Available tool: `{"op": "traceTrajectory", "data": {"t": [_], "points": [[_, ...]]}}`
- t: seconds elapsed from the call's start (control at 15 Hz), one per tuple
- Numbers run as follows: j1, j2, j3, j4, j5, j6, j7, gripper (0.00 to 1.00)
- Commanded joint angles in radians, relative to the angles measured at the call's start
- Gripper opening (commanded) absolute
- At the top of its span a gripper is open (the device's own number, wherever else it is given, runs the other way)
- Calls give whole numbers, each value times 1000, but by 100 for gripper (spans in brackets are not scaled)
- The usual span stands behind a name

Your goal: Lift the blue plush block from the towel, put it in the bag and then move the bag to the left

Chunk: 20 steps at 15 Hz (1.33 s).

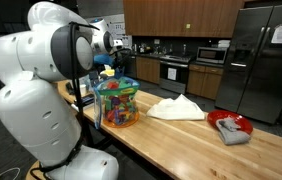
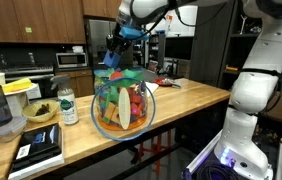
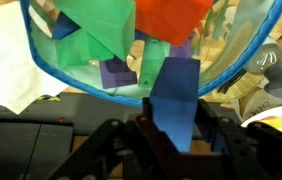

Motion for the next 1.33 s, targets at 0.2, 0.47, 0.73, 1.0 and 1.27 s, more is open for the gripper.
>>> {"op": "traceTrajectory", "data": {"t": [0.2, 0.47, 0.73, 1.0, 1.27], "points": [[2, -63, -16, -66, 219, -4, -63, 20], [-3, -55, -21, -73, 280, -27, -74, 20], [-14, -55, -26, -85, 282, -34, -67, 63], [-23, -53, -32, -94, 280, -34, -71, 87], [-34, -54, -35, -105, 264, -15, -62, 100]]}}
